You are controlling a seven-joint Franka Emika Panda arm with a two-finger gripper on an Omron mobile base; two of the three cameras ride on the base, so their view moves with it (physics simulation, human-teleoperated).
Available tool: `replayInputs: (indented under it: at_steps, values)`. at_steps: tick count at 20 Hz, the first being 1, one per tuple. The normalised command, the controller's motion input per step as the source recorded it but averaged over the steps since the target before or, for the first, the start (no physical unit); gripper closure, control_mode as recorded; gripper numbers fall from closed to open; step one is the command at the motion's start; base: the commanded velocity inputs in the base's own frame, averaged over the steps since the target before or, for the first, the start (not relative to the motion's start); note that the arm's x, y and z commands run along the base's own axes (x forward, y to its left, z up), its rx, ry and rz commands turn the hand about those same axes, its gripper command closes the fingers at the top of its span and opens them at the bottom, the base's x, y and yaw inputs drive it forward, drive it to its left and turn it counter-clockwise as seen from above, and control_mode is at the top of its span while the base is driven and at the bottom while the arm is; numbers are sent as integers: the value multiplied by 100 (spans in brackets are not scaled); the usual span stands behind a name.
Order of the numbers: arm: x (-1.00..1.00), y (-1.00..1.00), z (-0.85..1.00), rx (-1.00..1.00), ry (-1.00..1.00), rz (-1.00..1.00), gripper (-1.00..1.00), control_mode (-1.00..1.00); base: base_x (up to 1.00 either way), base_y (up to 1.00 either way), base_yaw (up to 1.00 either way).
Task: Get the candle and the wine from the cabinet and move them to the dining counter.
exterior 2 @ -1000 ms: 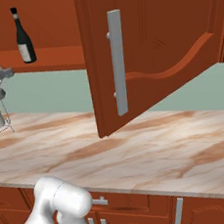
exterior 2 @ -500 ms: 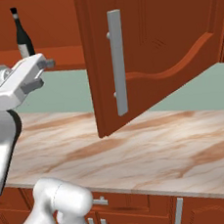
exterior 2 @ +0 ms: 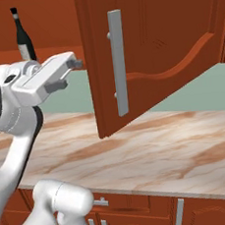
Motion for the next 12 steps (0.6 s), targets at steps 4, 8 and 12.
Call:
replayInputs:
  at_steps: [4,8,12]
  values:
    - [1,-27,-6,0,0,-16,-100,-100,0,0,0]
    - [1,-34,-1,0,0,-15,-100,-100,0,0,0]
    - [0,-40,-4,0,0,-9,-100,-100,0,0,0]
